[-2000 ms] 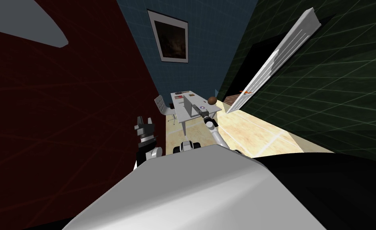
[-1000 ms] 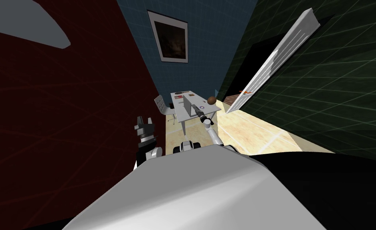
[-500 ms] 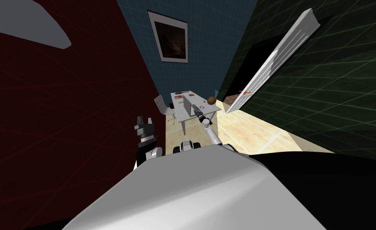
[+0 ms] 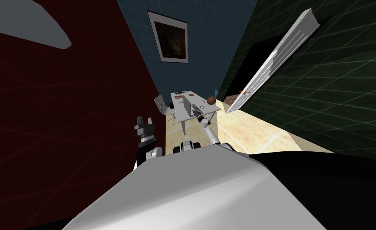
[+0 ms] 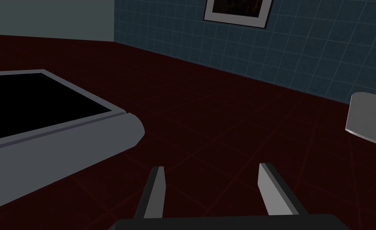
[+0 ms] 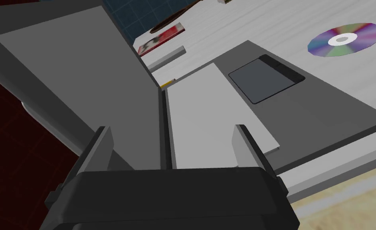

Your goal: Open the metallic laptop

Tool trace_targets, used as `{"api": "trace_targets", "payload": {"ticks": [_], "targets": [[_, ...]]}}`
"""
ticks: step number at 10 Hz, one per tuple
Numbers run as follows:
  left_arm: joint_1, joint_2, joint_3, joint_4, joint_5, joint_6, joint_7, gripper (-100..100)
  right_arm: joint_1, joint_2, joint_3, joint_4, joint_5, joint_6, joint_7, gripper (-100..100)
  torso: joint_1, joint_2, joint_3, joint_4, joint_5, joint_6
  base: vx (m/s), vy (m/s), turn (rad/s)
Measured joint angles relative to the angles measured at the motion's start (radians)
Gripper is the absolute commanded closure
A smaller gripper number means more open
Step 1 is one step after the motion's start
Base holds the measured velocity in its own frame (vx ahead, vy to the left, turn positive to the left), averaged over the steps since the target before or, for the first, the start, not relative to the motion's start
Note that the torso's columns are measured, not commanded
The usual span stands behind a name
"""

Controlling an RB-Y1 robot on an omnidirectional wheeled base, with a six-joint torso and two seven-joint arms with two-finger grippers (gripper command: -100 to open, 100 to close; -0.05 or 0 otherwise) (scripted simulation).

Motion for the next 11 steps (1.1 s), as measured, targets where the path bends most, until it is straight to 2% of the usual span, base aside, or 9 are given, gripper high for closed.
{"api": "trace_targets", "payload": {"ticks": [1, 2, 3, 4, 5, 6, 8, 9, 11], "targets": [[0.0, 0.0, 0.0, 0.0, 0.0, 0.0, 0.0, 0, -0.007, 0.017, 0.002, 0.008, -0.006, 0.011, -0.025, -100, 0.0, 0.0, 0.0, 0.0, 0.0, 0.0, -0.009, -0.006, 0.002], [0.0, 0.0, 0.0, 0.0, 0.0, 0.0, 0.0, 0, -0.011, 0.028, 0.02, 0.008, 0.018, 0.009, -0.091, -100, 0.0, 0.0, 0.0, 0.0, 0.0, 0.0, -0.006, -0.004, 0.001], [0.0, 0.0, 0.0, 0.0, 0.0, 0.0, 0.0, 0, -0.018, 0.057, 0.001, 0.022, -0.042, 0.023, -0.051, -100, 0.0, 0.0, 0.0, 0.0, 0.0, 0.0, 0.0, 0.0, 0.0], [0.0, 0.0, 0.0, 0.0, 0.0, 0.0, 0.0, 0, -0.026, 0.084, -0.007, 0.032, -0.059, 0.035, -0.025, -100, 0.0, 0.0, 0.0, 0.0, 0.0, 0.0, 0.0, 0.0, 0.0], [0.0, 0.0, 0.0, 0.0, 0.0, 0.0, 0.0, 0, -0.031, 0.101, 0.011, 0.032, -0.043, 0.028, -0.062, -100, 0.0, 0.0, 0.0, 0.0, 0.0, 0.0, 0.0, 0.0, 0.0], [0.0, 0.0, 0.0, 0.0, 0.0, 0.0, 0.0, 0, -0.03, 0.122, 0.004, 0.034, -0.053, 0.031, -0.062, -100, 0.0, 0.0, 0.0, 0.0, 0.0, 0.0, 0.0, 0.0, 0.0], [0.0, 0.0, 0.0, 0.0, 0.0, 0.0, 0.0, 0, -0.046, 0.124, 0.002, 0.048, -0.05, 0.029, -0.062, -100, 0.0, -0.002, -0.001, 0.0, 0.0, 0.0, 0.033, 0.003, 0.008], [0.0, 0.0, 0.0, 0.0, 0.0, 0.0, 0.0, 0, -0.048, 0.124, 0.002, 0.05, -0.05, 0.028, -0.064, 100, 0.0, -0.001, -0.001, 0.0, 0.0, 0.0, 0.0, 0.0, 0.0], [0.0, 0.0, 0.0, 0.0, 0.0, 0.0, 0.0, 0, -0.051, 0.124, 0.006, 0.047, -0.07, 0.026, -0.073, 100, -0.007, -0.003, -0.001, -0.003, -0.004, 0.002, 0.009, -0.065, 0.039]]}}
